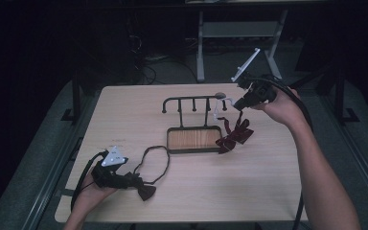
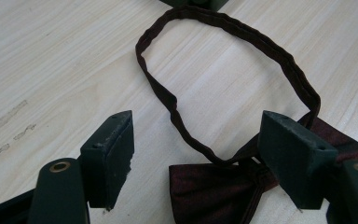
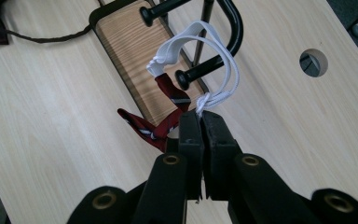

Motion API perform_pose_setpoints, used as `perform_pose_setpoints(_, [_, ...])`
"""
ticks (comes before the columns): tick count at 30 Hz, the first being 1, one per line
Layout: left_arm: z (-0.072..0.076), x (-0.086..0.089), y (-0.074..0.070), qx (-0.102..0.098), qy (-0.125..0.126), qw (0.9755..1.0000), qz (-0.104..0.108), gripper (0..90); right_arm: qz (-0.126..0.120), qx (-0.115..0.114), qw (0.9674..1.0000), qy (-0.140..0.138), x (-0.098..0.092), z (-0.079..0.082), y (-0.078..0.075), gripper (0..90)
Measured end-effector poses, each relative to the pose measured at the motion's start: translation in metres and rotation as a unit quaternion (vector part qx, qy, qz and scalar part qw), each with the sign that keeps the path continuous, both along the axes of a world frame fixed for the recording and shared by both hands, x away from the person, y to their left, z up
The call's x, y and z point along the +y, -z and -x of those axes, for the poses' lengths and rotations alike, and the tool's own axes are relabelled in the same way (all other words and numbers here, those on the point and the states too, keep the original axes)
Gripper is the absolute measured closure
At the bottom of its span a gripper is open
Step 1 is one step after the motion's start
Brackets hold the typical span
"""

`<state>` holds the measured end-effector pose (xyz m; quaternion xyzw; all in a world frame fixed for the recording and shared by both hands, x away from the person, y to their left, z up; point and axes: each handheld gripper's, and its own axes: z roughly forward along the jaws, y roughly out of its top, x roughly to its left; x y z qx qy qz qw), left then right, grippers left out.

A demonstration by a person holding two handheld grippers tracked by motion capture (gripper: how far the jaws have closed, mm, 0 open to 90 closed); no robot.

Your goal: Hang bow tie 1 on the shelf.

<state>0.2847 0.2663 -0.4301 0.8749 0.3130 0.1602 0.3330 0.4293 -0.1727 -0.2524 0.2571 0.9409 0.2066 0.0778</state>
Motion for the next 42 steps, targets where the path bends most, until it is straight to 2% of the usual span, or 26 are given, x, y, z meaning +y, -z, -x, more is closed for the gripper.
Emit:
perform_pose_setpoints(7, [-0.001,-0.001,0.001,0.0,0.003,1.0,-0.003,27.6,-0.001,0.014,0.9999,0.008,-0.002,-0.007,0.005,86.9])
perform_pose_setpoints(22, [0.0,-0.002,0.001,0.002,0.003,1.0,-0.002,27.6,-0.007,0.017,0.9994,0.029,-0.007,-0.019,0.009,86.2])
perform_pose_setpoints(26, [0.0,-0.002,0.002,0.003,0.005,1.0,-0.003,27.6,-0.01,0.018,0.9992,0.035,-0.008,-0.02,0.01,83.0])
perform_pose_setpoints(34, [0.0,-0.002,0.001,0.003,0.005,1.0,-0.004,27.6,-0.014,0.026,0.9992,0.026,-0.009,-0.02,0.017,80.8])
perform_pose_setpoints(42, [-0.001,-0.003,0.002,0.006,0.005,1.0,-0.004,27.6,-0.031,0.04,0.9986,0.014,-0.017,-0.015,0.025,77.3])
